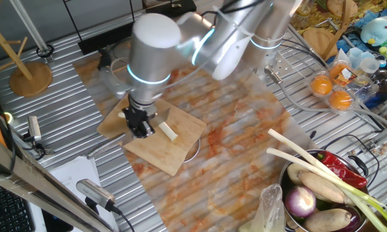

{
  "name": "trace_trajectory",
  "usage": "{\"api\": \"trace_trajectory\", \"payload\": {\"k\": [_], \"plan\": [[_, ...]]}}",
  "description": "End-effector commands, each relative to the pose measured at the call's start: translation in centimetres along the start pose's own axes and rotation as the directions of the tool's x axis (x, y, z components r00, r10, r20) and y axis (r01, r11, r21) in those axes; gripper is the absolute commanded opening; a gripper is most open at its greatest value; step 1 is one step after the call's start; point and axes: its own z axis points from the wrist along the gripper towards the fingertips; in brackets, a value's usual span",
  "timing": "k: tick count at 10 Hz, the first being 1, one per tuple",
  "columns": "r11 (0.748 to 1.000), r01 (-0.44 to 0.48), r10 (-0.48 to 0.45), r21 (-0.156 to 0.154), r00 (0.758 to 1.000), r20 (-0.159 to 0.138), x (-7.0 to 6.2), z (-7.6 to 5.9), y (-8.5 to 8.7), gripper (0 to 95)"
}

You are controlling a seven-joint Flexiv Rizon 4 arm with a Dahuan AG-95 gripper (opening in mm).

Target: Chop the scallions

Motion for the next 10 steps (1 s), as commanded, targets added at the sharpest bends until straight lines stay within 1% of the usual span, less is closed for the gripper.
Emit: {"api": "trace_trajectory", "payload": {"k": [1,2,3,4,5,6,7,8,10], "plan": [[0.998,-0.059,0.061,0.036,0.997,-0.054,-0.1,-0.9,-1.6,0.0],[0.995,-0.076,0.080,0.067,0.995,-0.062,-0.2,-0.8,-2.5,0.0],[0.992,-0.097,0.103,0.076,0.992,-0.071,-0.4,-0.6,-3.0,0.0],[0.987,-0.133,0.140,0.088,0.987,-0.073,-0.5,-0.2,-3.3,0.0],[0.980,-0.175,0.182,0.097,0.981,-0.074,-0.7,-0.1,-3.5,0.0],[0.974,-0.202,0.210,0.100,0.975,-0.072,-0.7,-0.2,-3.9,0.0],[0.967,-0.231,0.240,0.104,0.968,-0.077,-0.6,-0.5,-4.7,0.0],[0.964,-0.244,0.253,0.108,0.964,-0.077,-0.4,-0.7,-5.3,0.0],[0.952,-0.285,0.294,0.112,0.952,-0.081,0.5,-0.7,-7.1,0.0]]}}
